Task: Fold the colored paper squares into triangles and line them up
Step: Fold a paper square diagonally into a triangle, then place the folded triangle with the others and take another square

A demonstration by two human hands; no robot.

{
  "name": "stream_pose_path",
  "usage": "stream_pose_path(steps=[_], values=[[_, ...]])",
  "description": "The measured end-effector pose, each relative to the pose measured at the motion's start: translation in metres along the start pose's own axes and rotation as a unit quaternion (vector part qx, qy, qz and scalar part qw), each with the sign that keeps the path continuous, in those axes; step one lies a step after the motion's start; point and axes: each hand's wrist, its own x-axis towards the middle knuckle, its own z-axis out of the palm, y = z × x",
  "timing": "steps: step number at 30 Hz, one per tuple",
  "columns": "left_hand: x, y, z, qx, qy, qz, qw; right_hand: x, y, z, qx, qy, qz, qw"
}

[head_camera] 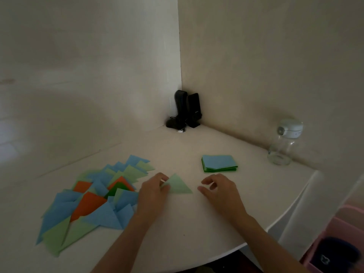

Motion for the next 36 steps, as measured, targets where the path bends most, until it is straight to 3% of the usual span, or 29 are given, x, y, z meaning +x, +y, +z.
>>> stream_pose_path(steps=[5,11,14,18,23,32,36], values=[[0.058,-0.019,-0.005,-0.006,0.028,-0.048,0.998,0.039,0.027,-0.009,-0.088,0.072,-0.023,0.993],[0.101,-0.023,0.016,0.021,0.033,-0.069,0.997,0.068,0.036,-0.002,-0.142,-0.023,0.03,0.989],[0.108,-0.028,0.026,0.059,0.041,-0.068,0.995,0.07,0.039,0.001,-0.165,-0.017,0.04,0.985],[0.11,-0.032,0.031,0.092,0.064,-0.047,0.993,0.069,0.037,0.005,-0.168,0.024,0.032,0.985],[0.097,-0.024,0.028,0.053,0.104,0.012,0.993,0.071,0.029,0.006,-0.177,0.057,0.044,0.981],[0.024,0.001,0.034,-0.004,0.016,0.061,0.998,0.069,0.025,-0.006,-0.123,0.058,0.1,0.986],[0.002,0.005,0.032,-0.02,0.004,0.123,0.992,0.052,0.01,-0.021,-0.127,0.125,0.033,0.983]])
